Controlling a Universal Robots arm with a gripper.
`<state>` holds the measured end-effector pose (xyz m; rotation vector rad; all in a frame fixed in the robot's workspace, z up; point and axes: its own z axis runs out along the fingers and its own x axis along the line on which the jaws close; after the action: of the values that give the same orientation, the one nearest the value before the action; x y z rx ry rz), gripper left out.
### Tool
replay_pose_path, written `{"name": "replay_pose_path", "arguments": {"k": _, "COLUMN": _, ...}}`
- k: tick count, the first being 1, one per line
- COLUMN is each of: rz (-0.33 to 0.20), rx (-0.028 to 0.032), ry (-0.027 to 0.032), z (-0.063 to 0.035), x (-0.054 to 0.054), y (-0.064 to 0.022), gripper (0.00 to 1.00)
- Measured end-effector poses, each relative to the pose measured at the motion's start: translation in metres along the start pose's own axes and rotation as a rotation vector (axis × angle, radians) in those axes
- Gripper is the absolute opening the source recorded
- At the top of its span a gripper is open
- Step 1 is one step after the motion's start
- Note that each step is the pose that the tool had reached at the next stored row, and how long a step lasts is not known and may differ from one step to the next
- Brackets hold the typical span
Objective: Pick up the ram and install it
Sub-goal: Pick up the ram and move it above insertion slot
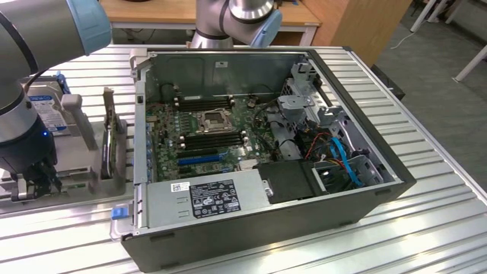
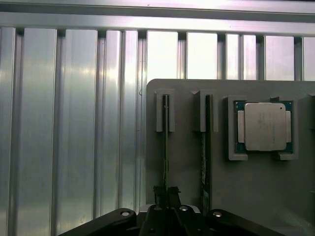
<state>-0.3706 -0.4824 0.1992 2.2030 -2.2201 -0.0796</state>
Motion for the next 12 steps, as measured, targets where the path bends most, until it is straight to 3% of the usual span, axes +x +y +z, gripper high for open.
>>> {"name": "replay_pose_path", "arguments": {"k": 12, "rz": 0.000, "rx": 0.0000, "ry": 0.0000, "z": -0.0040, "x": -0.0001, "y": 0.0002, "gripper": 0.11}}
